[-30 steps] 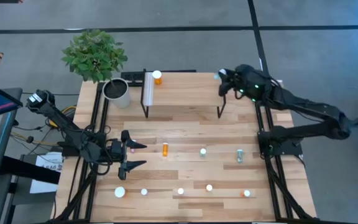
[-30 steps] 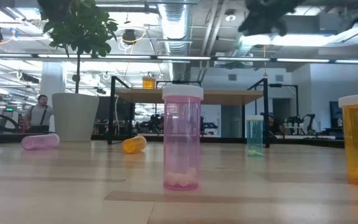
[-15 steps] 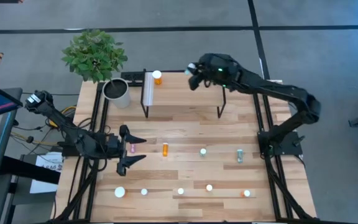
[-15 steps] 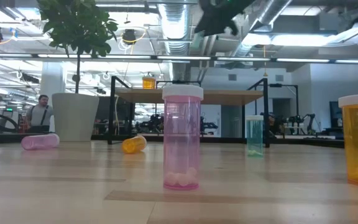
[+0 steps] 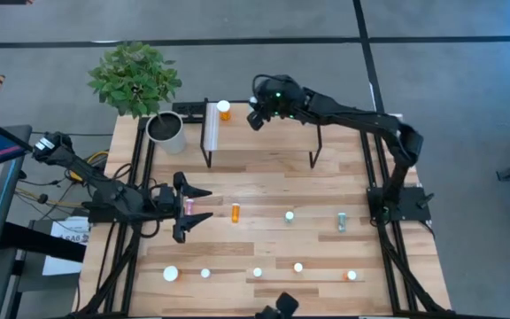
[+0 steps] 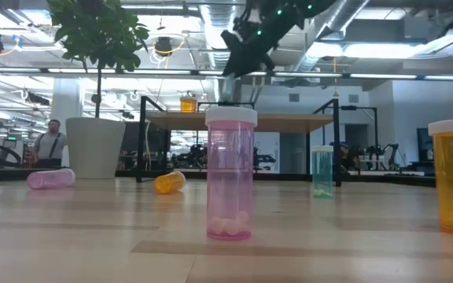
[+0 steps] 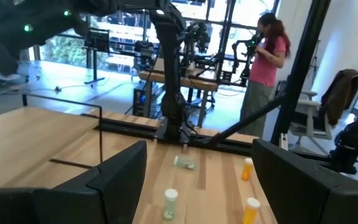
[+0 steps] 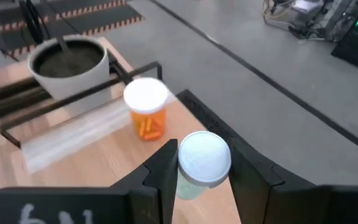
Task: Pick and place medicine bottles onto shelf by color
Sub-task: Put the top right green pill bottle on the shelf
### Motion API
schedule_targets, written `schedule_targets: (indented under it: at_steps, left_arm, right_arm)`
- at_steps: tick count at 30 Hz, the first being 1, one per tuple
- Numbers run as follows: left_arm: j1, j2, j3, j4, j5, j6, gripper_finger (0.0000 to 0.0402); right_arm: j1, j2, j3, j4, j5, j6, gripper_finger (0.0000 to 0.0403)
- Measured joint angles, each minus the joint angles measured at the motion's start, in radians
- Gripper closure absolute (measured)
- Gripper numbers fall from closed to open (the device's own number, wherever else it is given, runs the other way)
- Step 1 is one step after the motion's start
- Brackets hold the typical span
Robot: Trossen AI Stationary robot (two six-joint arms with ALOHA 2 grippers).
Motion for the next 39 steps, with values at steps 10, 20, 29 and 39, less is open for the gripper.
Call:
schedule_targets:
  at_steps: [10, 20, 29, 39]
  left_arm:
    - [0.000, 0.000, 0.000, -0.006, 0.007, 0.000, 0.0125]
    - [0.000, 0.000, 0.000, -0.004, 0.008, 0.003, 0.0125]
    - [0.000, 0.000, 0.000, -0.012, 0.009, 0.003, 0.0125]
    - [0.000, 0.000, 0.000, -0.020, 0.008, 0.004, 0.0125]
  right_arm:
    - [-0.008, 0.069, 0.005, 0.042, -0.002, -0.017, 0.0258]
    - [-0.010, 0.075, 0.004, 0.057, -0.026, -0.017, 0.0257]
    - [-0.010, 0.074, 0.004, 0.036, -0.028, -0.023, 0.0257]
    - [-0.013, 0.081, 0.004, 0.034, -0.027, -0.029, 0.0257]
